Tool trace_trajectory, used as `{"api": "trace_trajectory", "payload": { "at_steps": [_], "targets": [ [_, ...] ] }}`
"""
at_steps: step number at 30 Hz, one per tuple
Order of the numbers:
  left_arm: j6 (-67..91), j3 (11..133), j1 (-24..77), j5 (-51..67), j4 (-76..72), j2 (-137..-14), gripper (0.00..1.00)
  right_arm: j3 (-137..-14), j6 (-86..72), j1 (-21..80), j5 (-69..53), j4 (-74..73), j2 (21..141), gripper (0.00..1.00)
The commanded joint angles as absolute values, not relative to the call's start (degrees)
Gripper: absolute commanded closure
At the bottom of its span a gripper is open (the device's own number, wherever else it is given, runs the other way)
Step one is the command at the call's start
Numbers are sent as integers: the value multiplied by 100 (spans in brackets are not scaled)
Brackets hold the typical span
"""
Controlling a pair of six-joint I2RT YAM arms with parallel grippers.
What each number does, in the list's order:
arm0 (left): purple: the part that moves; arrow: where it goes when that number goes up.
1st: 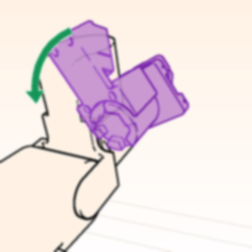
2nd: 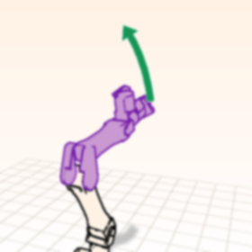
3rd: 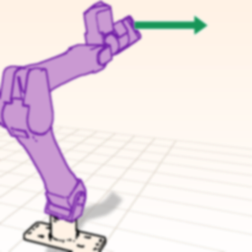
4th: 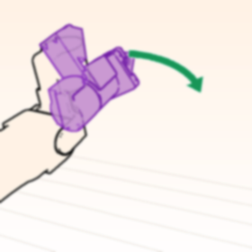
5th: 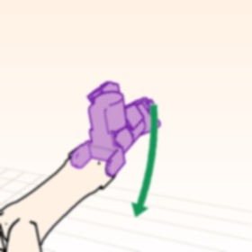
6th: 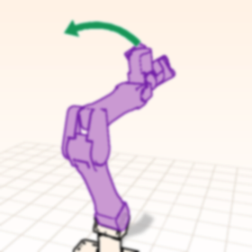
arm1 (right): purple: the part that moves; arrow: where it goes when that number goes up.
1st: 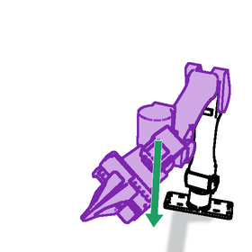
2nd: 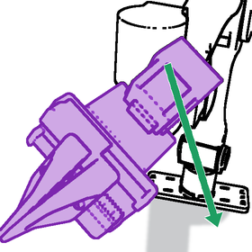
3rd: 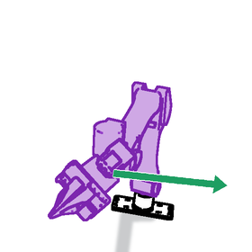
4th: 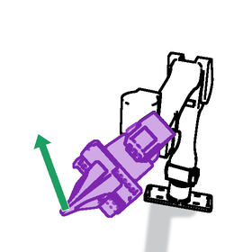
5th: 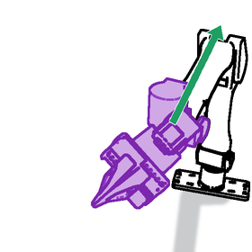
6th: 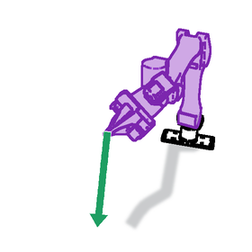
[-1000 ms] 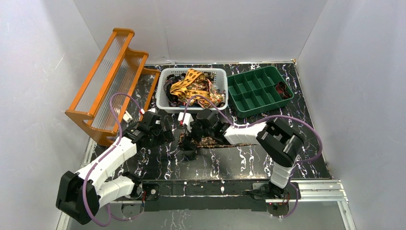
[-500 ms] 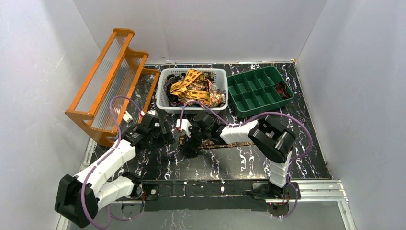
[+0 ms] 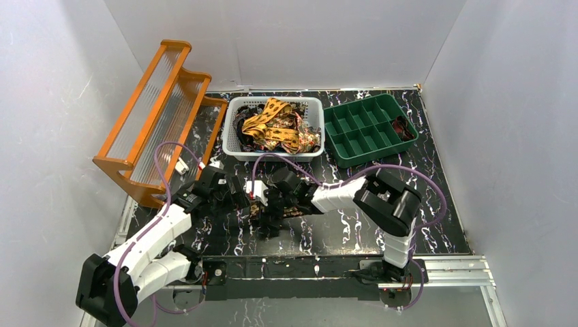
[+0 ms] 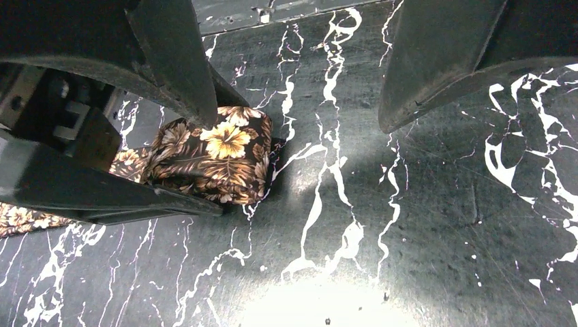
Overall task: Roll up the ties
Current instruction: Roll the tie into the bin.
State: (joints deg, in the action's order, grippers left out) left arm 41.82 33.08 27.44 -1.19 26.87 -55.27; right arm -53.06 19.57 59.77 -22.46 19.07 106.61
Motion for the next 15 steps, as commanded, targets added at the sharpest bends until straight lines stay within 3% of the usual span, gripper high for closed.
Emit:
{"api": "trace_trajectory", "payload": {
  "at_steps": [1,3,7,11,15],
  "targets": [
    [4314,3177,2698,-49,2674,-5332,15,-5254,1715,6021,-2045,1746,10042,7],
    [4335,3155,2698,-56,2645,-5318,14,-5173,1456,6018,-1682,2009,9599,2],
    [4346,3189,2698,-123,2674,-5326,12,-4711,224,5995,-235,2517,8614,1],
    [4334,3211,2698,-195,2677,-5256,11,-4700,-2366,5740,1243,1257,7953,1],
    [4365,3177,2692,-231,2563,-5233,11,-4554,-4311,5141,304,171,7865,1]
  ]
}}
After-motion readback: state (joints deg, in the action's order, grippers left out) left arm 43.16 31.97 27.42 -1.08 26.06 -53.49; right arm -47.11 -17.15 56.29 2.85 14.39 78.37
